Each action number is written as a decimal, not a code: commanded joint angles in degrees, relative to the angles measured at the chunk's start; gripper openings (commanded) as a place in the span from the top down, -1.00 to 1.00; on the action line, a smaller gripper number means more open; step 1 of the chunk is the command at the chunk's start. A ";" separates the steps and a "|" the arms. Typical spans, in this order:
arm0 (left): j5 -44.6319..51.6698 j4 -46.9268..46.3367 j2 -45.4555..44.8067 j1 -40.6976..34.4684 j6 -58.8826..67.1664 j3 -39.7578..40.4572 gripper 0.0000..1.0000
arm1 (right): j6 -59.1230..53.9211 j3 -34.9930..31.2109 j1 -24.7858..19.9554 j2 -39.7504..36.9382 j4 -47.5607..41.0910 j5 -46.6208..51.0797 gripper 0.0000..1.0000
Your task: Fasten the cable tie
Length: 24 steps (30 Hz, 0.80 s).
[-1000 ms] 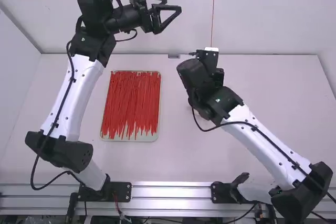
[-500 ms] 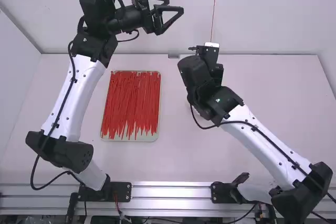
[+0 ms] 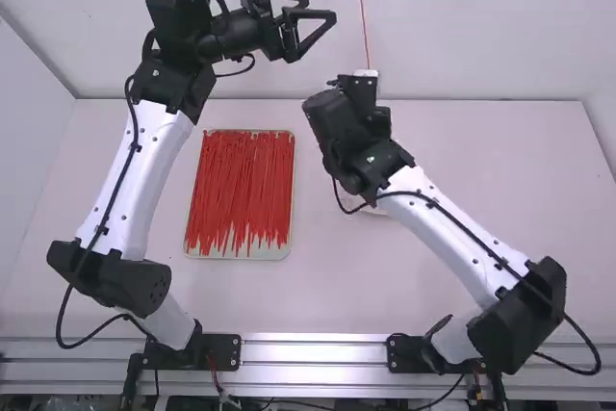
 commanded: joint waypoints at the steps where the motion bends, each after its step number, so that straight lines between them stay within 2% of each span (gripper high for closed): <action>1: -0.83 -0.09 -0.33 -0.20 -0.20 0.94 -0.98 | -0.17 1.81 2.10 0.72 -0.57 7.63 1.00; 8: -0.87 0.11 -0.33 -0.79 -0.20 0.94 -0.97 | 0.39 1.81 6.67 1.03 -0.52 19.26 1.00; 12: -2.40 -0.09 -0.33 -1.62 -0.17 0.94 -1.00 | 0.26 1.81 7.72 1.03 -0.52 20.76 1.00; 15: -2.34 0.13 -0.33 -1.73 -0.20 0.94 -0.82 | 0.26 1.81 8.41 1.03 -0.59 21.97 1.00; 16: -2.34 0.13 -0.33 -1.73 -0.20 0.94 -0.82 | 0.26 1.81 8.41 1.03 -0.59 21.97 1.00; 20: -2.38 0.15 -0.33 -1.75 -0.94 0.94 -0.54 | 0.26 1.81 9.38 1.03 -0.74 21.90 1.00; 22: -2.36 0.15 -0.33 -1.75 -1.29 0.94 -0.12 | 0.28 1.81 9.94 1.03 -0.70 21.90 1.00; 24: -2.34 0.33 -0.33 -1.75 -1.38 0.94 -0.04 | 0.26 1.81 10.25 1.03 -0.70 21.88 1.00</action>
